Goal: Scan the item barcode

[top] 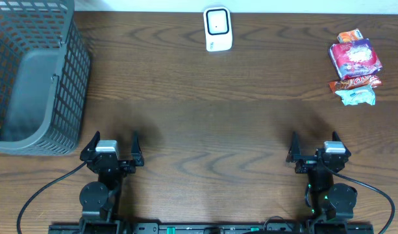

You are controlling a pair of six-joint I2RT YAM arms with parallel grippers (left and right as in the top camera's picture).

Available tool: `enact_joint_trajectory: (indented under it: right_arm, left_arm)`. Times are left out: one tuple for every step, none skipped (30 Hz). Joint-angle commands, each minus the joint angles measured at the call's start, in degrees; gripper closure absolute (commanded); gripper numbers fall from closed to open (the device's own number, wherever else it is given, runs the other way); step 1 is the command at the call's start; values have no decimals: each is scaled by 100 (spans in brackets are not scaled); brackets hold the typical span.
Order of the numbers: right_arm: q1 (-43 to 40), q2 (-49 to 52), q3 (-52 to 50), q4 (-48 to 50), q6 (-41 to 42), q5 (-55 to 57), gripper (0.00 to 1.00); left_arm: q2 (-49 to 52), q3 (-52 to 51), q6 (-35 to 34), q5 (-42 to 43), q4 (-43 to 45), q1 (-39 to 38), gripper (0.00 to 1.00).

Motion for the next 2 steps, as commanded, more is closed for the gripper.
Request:
enact_joint_trajectory:
  right_arm:
    - [48, -35, -11, -26, -66, 11, 1]
    - [48, -37, -11, -26, -66, 11, 1]
  left_arm:
    - [-35, -66, 81, -197, -275, -13, 2]
    - [-35, -66, 81, -197, -275, -13, 2]
